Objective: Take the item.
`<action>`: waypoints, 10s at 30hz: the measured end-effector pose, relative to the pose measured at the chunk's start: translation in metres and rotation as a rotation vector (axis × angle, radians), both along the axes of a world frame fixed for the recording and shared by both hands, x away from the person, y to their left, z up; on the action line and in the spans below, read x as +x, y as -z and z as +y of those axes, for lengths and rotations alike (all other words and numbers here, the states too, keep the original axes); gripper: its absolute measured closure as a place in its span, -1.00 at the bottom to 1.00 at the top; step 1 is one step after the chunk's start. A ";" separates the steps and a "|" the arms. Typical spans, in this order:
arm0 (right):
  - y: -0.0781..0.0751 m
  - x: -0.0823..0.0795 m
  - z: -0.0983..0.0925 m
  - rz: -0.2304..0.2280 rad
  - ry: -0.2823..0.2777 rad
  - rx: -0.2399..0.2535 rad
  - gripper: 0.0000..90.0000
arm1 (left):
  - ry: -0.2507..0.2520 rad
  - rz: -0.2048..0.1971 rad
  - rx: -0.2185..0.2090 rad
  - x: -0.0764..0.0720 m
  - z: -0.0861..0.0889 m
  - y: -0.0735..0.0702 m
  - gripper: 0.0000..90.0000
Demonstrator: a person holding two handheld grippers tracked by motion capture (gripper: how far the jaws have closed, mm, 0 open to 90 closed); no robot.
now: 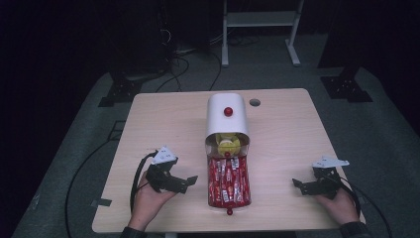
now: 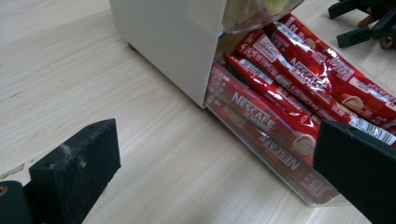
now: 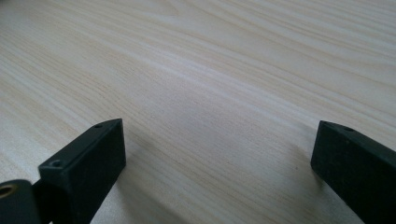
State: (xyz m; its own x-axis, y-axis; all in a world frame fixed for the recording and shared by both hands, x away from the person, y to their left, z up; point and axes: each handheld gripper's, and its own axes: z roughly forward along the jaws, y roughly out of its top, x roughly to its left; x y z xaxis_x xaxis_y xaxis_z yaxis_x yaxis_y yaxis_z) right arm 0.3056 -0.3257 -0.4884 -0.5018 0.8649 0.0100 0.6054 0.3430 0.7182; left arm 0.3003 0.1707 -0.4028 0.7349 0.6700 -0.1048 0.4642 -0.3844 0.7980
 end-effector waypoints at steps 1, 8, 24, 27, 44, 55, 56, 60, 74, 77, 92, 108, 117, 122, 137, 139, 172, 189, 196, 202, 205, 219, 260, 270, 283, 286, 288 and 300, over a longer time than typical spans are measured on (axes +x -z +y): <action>0.000 0.000 0.000 0.000 0.000 0.000 -0.95 | 0.002 0.000 0.003 0.000 -0.001 0.000 -0.99; 0.000 0.000 0.000 0.000 0.000 0.000 -0.95 | 0.019 0.001 -0.002 -0.001 -0.010 -0.002 -0.99; 0.000 0.000 0.000 -0.001 0.000 0.000 -0.95 | 0.053 -0.015 -0.016 -0.002 -0.029 -0.009 -0.99; 0.000 0.000 0.000 0.000 0.001 0.000 -0.95 | 0.059 -0.020 -0.016 -0.001 -0.031 -0.010 -0.99; 0.000 0.000 0.000 0.000 0.000 0.000 -0.95 | 0.107 -0.038 -0.014 -0.002 -0.057 -0.012 -0.89; 0.000 0.000 0.000 -0.001 0.000 0.000 -0.95 | 0.118 -0.039 0.001 -0.003 -0.073 -0.009 -0.73; 0.000 0.000 0.000 0.000 0.000 0.001 -0.95 | 0.118 -0.039 0.001 -0.003 -0.073 -0.009 -0.71; 0.000 0.000 0.000 0.001 0.001 0.000 -0.95 | 0.132 -0.027 0.010 -0.003 -0.083 -0.005 -0.62; 0.000 0.000 0.000 -0.001 0.000 0.000 -0.95 | 0.142 -0.012 0.050 -0.001 -0.097 0.007 -0.19; 0.000 0.000 0.000 0.000 0.000 0.000 -0.95 | 0.144 -0.009 0.056 -0.001 -0.098 0.009 -0.11; 0.000 0.000 0.000 0.001 0.001 0.001 -0.95 | 0.123 0.025 0.069 0.000 -0.099 0.016 0.24; 0.000 0.000 0.000 -0.001 0.000 0.000 -0.95 | 0.095 0.045 0.070 -0.003 -0.101 0.017 0.84; 0.000 0.000 0.000 0.000 0.000 0.000 -0.95 | 0.090 0.035 0.065 -0.004 -0.099 0.012 0.95; 0.000 0.000 0.000 -0.001 0.000 0.000 -0.95 | 0.102 0.046 0.056 -0.004 -0.097 0.010 0.95; 0.000 0.000 0.000 -0.001 0.000 0.000 -0.95 | 0.130 0.049 0.034 -0.012 -0.094 0.000 0.96; 0.000 0.000 0.000 0.000 0.000 0.000 -0.95 | 0.134 0.047 0.025 -0.013 -0.093 -0.001 0.96; 0.000 0.000 0.000 0.000 0.000 0.000 -0.95 | 0.101 0.027 0.006 -0.026 -0.064 -0.017 0.96; 0.000 0.000 0.000 0.000 0.000 0.000 -0.95 | 0.059 0.022 -0.005 -0.026 -0.044 -0.023 0.96; 0.000 0.000 0.000 -0.001 0.000 0.000 -0.95 | 0.034 0.021 -0.014 -0.025 -0.033 -0.025 0.96; 0.000 0.000 0.000 -0.001 0.000 0.000 -0.95 | 0.011 0.019 -0.023 -0.024 -0.024 -0.026 0.96; 0.000 0.000 0.000 0.000 0.000 0.000 -0.95 | -0.005 0.021 -0.029 -0.022 -0.016 -0.026 0.96; 0.000 0.000 0.000 0.000 0.000 0.001 -0.95 | -0.068 0.039 -0.020 -0.010 0.006 -0.016 0.96; 0.000 0.000 0.000 0.001 0.001 0.002 -0.95 | -0.119 0.177 0.083 0.023 -0.001 0.046 0.95; 0.000 0.000 0.000 0.001 0.001 0.002 -0.95 | -0.111 0.189 0.094 0.024 -0.002 0.051 0.89; 0.000 0.000 0.000 0.001 0.001 0.002 -0.95 | -0.130 0.137 0.077 0.021 0.012 0.043 0.20; 0.000 0.000 0.000 0.001 0.001 0.002 -0.95 | -0.138 0.131 0.074 0.021 0.016 0.042 0.02; 0.000 0.000 0.000 0.001 0.001 0.002 -0.95 | -0.145 0.121 0.069 0.022 0.024 0.040 -0.11; 0.000 0.000 0.000 0.001 0.000 0.003 -0.95 | -0.166 0.077 0.074 0.021 0.042 0.037 -0.56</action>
State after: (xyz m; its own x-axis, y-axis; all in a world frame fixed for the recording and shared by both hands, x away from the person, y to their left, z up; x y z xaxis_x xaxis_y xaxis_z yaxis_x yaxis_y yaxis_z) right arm 0.3054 -0.3256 -0.4883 -0.5017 0.8649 0.0132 0.6065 0.3409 0.7183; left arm 0.3211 0.2125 -0.4401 0.6053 0.7893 -0.1026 0.5849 -0.3537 0.7299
